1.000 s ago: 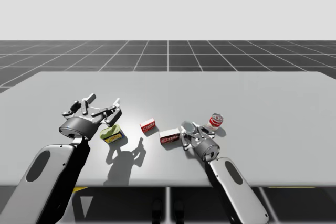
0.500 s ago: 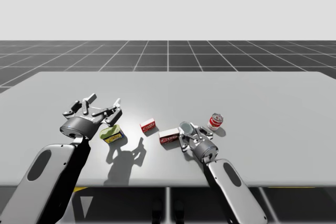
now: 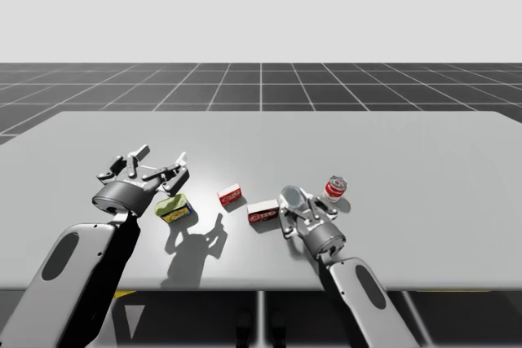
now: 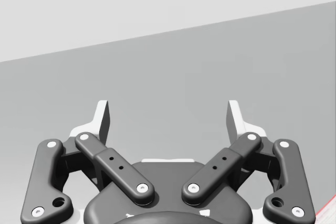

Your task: Lift the tuna fish can off the table.

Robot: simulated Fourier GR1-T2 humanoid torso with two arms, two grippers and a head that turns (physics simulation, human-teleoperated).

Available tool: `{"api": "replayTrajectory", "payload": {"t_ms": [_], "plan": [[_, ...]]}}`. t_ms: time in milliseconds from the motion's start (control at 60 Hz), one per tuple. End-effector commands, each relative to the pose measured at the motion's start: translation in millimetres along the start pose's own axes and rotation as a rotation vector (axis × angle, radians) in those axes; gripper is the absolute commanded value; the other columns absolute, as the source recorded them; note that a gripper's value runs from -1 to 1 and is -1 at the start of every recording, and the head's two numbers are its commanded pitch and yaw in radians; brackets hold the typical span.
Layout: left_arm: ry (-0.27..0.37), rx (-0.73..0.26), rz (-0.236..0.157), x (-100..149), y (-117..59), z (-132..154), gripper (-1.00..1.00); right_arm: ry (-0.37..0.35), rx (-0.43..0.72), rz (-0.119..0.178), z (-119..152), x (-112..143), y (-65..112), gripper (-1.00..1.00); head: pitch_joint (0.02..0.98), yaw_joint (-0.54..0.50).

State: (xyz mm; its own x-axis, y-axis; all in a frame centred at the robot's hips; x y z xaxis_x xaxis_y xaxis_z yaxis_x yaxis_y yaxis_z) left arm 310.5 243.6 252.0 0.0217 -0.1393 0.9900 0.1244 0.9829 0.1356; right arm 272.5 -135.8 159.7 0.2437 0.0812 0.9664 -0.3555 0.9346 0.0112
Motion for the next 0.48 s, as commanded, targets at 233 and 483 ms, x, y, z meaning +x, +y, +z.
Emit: {"api": "replayTrajectory", "payload": {"t_ms": [233, 483], "plan": [[-0.004, -0.007, 0.005, 1, 1.0, 0, -1.00, -0.281, -0.110, 0.035, 19, 92, -2.8, 1.00, 0.439, -0.20], [-0.008, -0.006, 0.008, 1, 1.3, 1, -1.00, -0.480, -0.110, 0.063, 52, 158, 1.7, 1.00, 0.434, -0.20]]}}
